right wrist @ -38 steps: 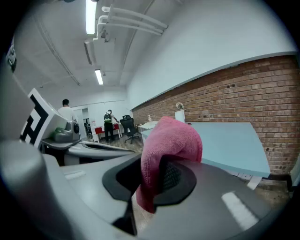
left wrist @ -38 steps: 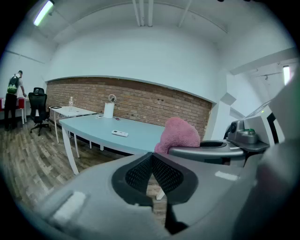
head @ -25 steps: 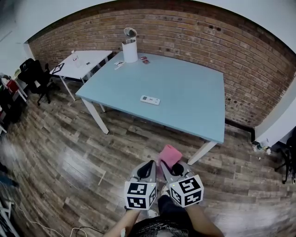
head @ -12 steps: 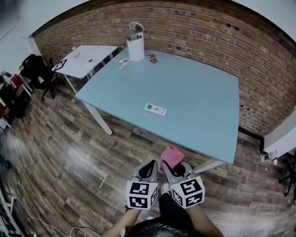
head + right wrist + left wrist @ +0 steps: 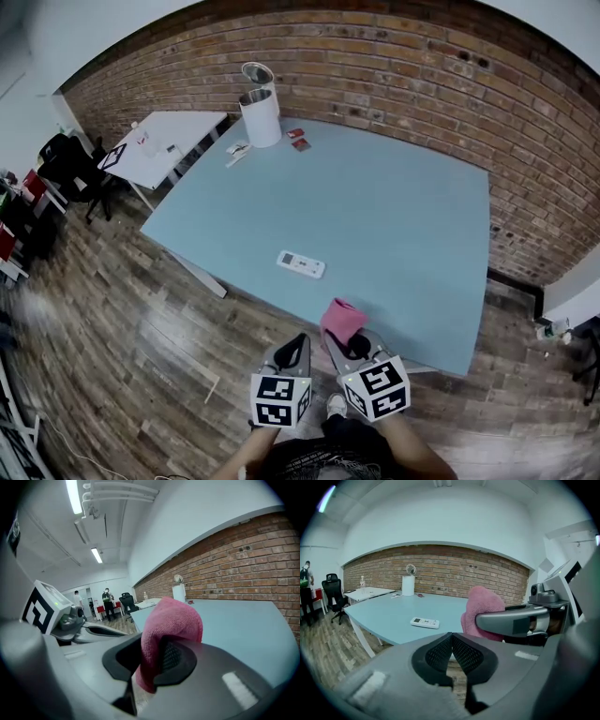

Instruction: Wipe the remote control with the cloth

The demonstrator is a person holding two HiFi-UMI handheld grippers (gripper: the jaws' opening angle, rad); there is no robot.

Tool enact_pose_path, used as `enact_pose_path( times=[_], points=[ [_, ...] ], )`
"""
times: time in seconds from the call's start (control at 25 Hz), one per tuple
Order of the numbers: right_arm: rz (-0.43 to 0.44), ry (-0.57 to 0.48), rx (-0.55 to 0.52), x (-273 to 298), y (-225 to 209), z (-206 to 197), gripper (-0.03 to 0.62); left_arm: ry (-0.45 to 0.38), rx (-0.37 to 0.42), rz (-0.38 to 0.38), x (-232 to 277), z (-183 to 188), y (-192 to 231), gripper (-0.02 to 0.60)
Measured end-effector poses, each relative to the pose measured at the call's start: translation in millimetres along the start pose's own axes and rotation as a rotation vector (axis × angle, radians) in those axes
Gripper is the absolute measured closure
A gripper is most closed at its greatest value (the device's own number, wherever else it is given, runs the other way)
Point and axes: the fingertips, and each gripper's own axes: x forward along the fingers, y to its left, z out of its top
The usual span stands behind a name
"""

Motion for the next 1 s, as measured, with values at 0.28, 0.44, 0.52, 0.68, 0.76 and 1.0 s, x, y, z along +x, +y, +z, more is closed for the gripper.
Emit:
enact_pose_path(
  times=[0.28, 0.44, 0.52, 0.68, 0.76, 1.0],
  points=[
    [0.016, 0.004, 0.013, 16, -21, 7, 0.533, 0.044, 0.097, -0.034, 32, 13, 7, 0.583],
    [0.015, 0.010, 0.019, 27, -25, 8, 0.533, 0.076, 0.188, -0.049, 49, 14, 26, 0.583],
    [0.001, 0.016, 0.020, 34, -30, 8, 0.533, 0.085, 0.219, -0.073, 58, 17, 35, 0.583],
    [-0.062, 0.027, 0.038, 51, -46, 8, 0.533, 0.108, 0.346, -0.159, 81, 22, 48, 0.583],
    [-0.101, 0.030, 0.054, 58, -53, 9, 0.533, 0.122, 0.431, -0.202, 93, 24, 56, 0.583],
    [-0.207, 0.029, 0.108, 77, -73, 17, 0.533, 0.201, 0.598, -0.333, 132, 22, 79, 0.530]
  ],
)
